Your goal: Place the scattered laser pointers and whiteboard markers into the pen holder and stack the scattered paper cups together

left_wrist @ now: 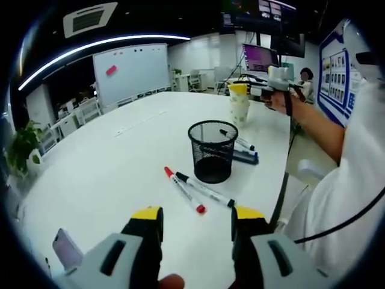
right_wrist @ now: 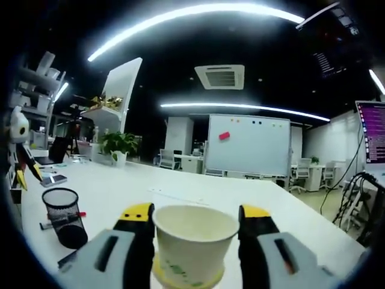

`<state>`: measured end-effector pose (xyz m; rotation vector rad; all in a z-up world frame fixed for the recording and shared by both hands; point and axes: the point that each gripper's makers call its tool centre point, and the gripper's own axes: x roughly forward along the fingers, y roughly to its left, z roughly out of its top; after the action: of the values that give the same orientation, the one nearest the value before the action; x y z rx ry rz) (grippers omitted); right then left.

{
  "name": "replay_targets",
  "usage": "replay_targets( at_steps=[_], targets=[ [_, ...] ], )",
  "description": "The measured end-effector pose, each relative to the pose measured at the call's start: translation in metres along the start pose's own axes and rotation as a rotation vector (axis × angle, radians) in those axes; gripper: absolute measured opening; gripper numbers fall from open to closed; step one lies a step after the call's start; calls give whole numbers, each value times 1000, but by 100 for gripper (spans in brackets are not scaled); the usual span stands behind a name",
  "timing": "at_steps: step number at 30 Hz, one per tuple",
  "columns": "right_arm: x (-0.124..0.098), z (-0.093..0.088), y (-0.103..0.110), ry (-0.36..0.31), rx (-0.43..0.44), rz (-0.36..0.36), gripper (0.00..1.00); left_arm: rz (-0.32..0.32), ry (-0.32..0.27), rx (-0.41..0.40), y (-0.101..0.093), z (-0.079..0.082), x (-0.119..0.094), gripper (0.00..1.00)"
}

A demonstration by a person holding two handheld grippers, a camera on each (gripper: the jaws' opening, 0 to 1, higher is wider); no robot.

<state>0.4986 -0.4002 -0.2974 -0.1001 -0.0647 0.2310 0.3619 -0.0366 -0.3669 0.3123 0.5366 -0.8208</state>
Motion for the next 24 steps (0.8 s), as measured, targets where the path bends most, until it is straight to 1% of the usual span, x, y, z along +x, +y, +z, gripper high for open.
replay_targets(
  at_steps=[24],
  targets=[
    [0,-13,8,37,15,14,55,0,2,-5,1,-2,1,47]
  ],
)
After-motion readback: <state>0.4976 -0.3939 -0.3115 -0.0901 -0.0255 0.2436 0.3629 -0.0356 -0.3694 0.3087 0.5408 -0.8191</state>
